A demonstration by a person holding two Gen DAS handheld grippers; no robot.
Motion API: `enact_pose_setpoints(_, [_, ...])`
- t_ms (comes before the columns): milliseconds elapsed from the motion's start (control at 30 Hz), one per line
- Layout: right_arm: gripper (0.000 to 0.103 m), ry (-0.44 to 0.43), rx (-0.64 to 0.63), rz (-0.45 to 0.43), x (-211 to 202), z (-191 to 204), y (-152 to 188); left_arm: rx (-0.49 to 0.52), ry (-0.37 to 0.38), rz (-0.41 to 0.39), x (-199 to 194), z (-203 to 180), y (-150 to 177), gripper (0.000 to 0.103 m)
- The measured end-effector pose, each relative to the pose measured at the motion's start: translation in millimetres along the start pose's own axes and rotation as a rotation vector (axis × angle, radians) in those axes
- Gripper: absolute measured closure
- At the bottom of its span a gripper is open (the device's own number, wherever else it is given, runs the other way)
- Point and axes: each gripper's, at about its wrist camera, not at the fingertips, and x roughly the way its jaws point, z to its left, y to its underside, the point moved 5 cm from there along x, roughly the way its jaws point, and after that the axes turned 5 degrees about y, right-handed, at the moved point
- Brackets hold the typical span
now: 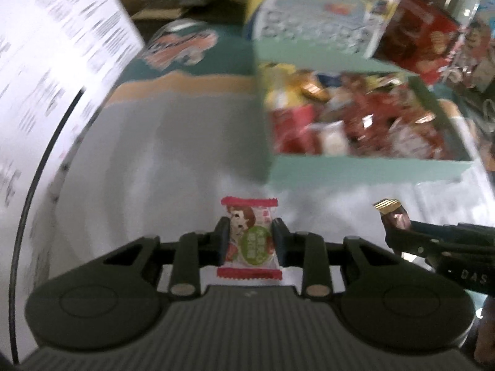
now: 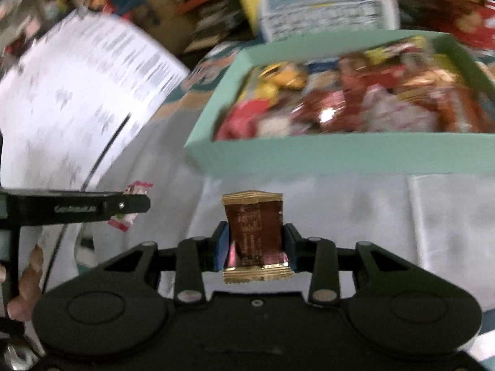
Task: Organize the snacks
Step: 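Carry both candies into the tray and open both tools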
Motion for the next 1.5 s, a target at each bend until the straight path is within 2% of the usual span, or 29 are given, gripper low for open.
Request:
enact_pose_setpoints(233, [0.066,0.031,0.115,-0.128,-31.7,-52.7,-35.9,0.054,0.074,-0.031,13.4,-60.0,-51.9,0.074])
enact_pose_setpoints(400, [0.066,0.045,0.15,-0.181,-36.7,-84.2,-68.1,0.077,0.123,-0.064,27.0,-101.5,-85.1,0.074])
enact_pose_setpoints(567, [0.066,0.047,0.18,-0.18,-18.9,-97.4,-91.4,0.074,0.15,-0.048,51.7,-124.0,-100.1,0.074])
enact_pose_setpoints(767, [0.066,0.053,0.2,-0.148,8.7,-107.7,-105.7,0.073,0.148,-0.004,82.7,-129.4,-101.4,0.074])
enact_pose_setpoints(800, [0.063,0.05,0.201,-0.144,12.0,-107.9,-107.4,0.073,0.148,0.002,86.0,-128.4,-101.3,0.073])
enact_pose_setpoints(867, [0.055,0.045,0.205,-0.144,14.9,-106.9,-108.7,0.08,0.147,0.01,89.3,-128.2,-101.1,0.068])
enact_pose_setpoints(900, [0.044,0.043,0.201,-0.149,15.2,-106.2,-109.4,0.091,0.142,0.009,90.0,-128.6,-100.5,0.049])
enact_pose_setpoints(933, [0.028,0.047,0.195,-0.157,14.6,-105.2,-109.9,0.099,0.13,0.004,89.8,-128.4,-100.0,0.018])
enact_pose_setpoints(967, [0.02,0.057,0.191,-0.167,13.3,-104.6,-109.9,0.103,0.107,-0.01,88.7,-127.7,-99.7,0.004])
enact_pose_setpoints(1000, [0.009,0.063,0.191,-0.179,11.8,-104.2,-109.8,0.105,0.072,-0.035,86.6,-126.0,-99.0,0.0])
enact_pose_setpoints(1100, [0.0,0.083,0.195,-0.196,6.2,-103.9,-108.4,0.112,0.056,-0.034,84.5,-123.0,-97.5,0.0])
enact_pose_setpoints(1500, [0.0,0.152,0.187,-0.194,-24.4,-97.8,-89.2,0.131,0.007,-0.038,51.5,-115.1,-76.4,0.0])
